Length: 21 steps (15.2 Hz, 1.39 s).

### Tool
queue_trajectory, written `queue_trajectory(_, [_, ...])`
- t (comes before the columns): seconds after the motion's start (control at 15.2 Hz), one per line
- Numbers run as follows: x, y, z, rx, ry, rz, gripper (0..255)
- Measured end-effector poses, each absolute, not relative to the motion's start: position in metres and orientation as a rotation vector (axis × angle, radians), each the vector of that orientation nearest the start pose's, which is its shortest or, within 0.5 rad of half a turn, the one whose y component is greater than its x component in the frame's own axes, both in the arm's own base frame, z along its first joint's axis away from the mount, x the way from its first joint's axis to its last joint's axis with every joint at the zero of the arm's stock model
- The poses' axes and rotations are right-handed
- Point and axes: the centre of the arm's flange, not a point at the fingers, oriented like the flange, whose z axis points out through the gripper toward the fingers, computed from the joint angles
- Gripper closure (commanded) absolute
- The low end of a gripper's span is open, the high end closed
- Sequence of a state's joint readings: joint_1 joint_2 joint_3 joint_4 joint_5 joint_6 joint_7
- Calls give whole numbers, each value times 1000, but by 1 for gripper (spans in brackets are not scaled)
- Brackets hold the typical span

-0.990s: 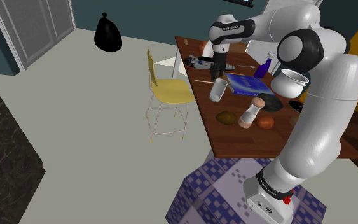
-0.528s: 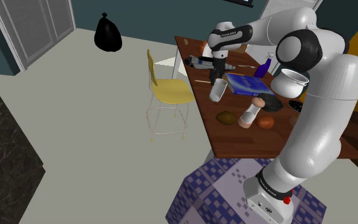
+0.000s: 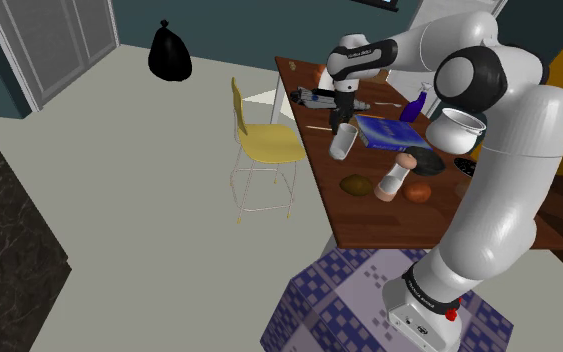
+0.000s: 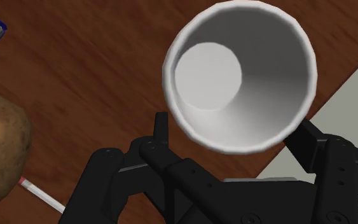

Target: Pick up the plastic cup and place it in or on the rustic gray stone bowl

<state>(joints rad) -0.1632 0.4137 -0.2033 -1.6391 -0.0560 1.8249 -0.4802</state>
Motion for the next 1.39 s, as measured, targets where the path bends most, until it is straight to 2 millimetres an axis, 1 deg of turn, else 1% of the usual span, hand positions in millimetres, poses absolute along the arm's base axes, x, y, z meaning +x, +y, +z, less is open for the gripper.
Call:
queue_trajectory(0.59, [603, -222, 367, -3140, -223, 406, 255])
queue_trajectory(0.86, [603, -222, 385, -3139, -222, 409, 255])
queue_trajectory(1.39, [603, -222, 428, -3139, -222, 409, 255])
